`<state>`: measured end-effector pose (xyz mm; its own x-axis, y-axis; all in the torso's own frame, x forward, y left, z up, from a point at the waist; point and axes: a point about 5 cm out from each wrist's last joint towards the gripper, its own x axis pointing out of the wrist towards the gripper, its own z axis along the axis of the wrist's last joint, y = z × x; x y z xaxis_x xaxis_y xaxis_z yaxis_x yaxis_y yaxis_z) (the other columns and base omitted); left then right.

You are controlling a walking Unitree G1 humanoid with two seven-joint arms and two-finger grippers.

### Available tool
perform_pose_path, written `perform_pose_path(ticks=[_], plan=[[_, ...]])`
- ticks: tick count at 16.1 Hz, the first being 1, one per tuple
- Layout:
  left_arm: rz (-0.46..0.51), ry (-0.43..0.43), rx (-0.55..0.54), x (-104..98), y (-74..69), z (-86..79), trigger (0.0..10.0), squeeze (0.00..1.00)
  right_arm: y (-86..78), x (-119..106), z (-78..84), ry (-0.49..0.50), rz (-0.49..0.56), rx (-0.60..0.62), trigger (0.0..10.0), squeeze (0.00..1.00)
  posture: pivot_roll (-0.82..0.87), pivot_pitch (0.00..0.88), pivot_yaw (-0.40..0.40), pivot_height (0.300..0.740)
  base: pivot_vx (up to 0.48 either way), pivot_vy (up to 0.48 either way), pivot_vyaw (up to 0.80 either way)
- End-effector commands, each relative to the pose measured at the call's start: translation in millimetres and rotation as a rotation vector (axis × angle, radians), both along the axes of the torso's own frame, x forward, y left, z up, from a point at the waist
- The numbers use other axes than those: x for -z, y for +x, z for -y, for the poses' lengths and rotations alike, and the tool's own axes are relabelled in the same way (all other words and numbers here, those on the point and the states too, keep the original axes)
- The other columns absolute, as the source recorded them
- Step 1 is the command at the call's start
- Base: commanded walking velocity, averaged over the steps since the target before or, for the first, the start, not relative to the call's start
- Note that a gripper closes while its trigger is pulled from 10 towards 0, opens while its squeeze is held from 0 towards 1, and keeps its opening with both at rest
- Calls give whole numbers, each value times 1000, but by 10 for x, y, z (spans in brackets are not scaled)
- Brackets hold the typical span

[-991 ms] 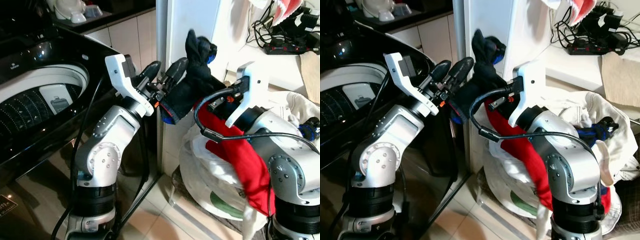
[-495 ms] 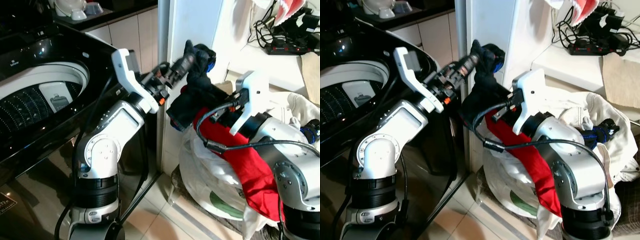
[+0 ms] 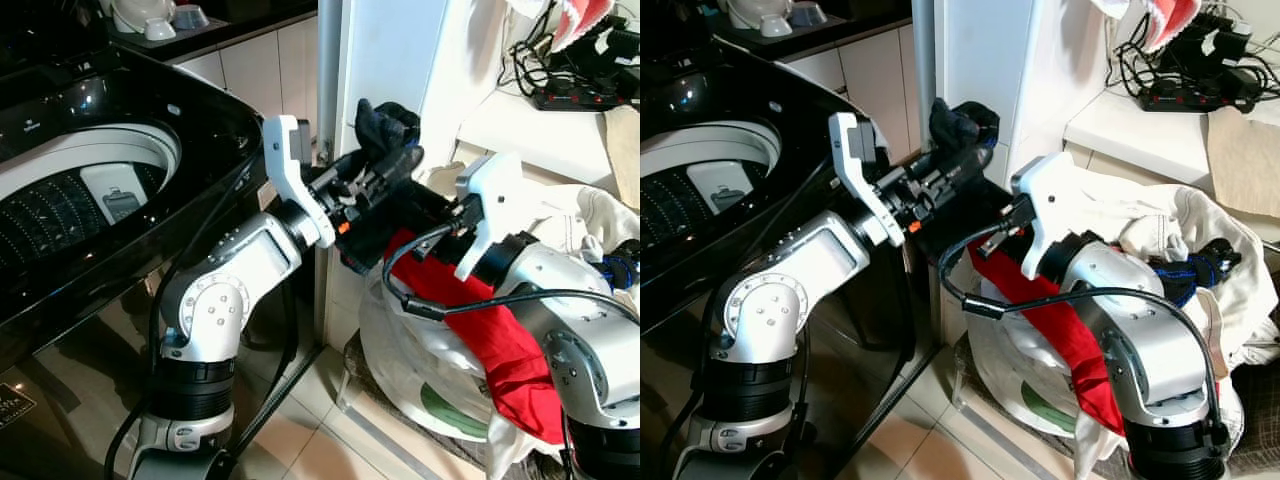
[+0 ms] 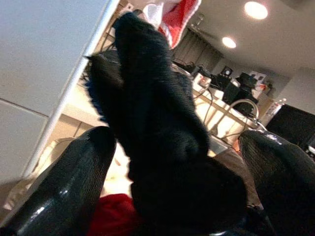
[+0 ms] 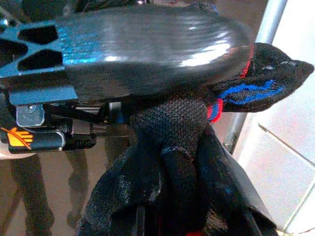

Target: Clothes washing

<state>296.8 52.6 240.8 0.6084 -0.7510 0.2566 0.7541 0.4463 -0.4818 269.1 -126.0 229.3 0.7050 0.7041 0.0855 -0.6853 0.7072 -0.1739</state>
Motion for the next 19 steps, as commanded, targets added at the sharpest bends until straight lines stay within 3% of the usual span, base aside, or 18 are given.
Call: perform_pose_path(ticks=[1, 3, 4, 5, 6, 16, 19], plan=[[14, 24, 45, 5, -54, 30, 10000, 0, -13, 10, -3, -29, 13, -5, 0, 0, -103, 0, 18, 740, 0, 0, 0], [8, 25, 55, 22, -60, 35, 10000, 0, -15, 18, -8, -33, 13, -8, 0, 0, -102, 0, 19, 740, 0, 0, 0], [12, 6, 56, 10, -61, 28, 667, 0, -16, 26, -9, -38, 13, -9, 0, 0, -103, 0, 21, 740, 0, 0, 0], [12, 6, 56, 10, -61, 28, 667, 0, -16, 26, -9, -38, 13, -9, 0, 0, -103, 0, 21, 740, 0, 0, 0], [15, -7, 64, 1, -63, 23, 0, 0, -18, 33, -9, -40, 12, -8, 0, 0, -104, 0, 23, 740, 0, 0, 0], [-29, -64, 96, -3, -63, 12, 0, 0, -26, 79, -12, -52, 8, -4, 0, 0, -106, 0, 27, 740, 0, 0, 0], [-65, -6, 80, 43, -40, 16, 0, 0, -25, 83, -12, -49, 9, 0, 0, 0, -104, 0, 27, 740, 0, 0, 0]])
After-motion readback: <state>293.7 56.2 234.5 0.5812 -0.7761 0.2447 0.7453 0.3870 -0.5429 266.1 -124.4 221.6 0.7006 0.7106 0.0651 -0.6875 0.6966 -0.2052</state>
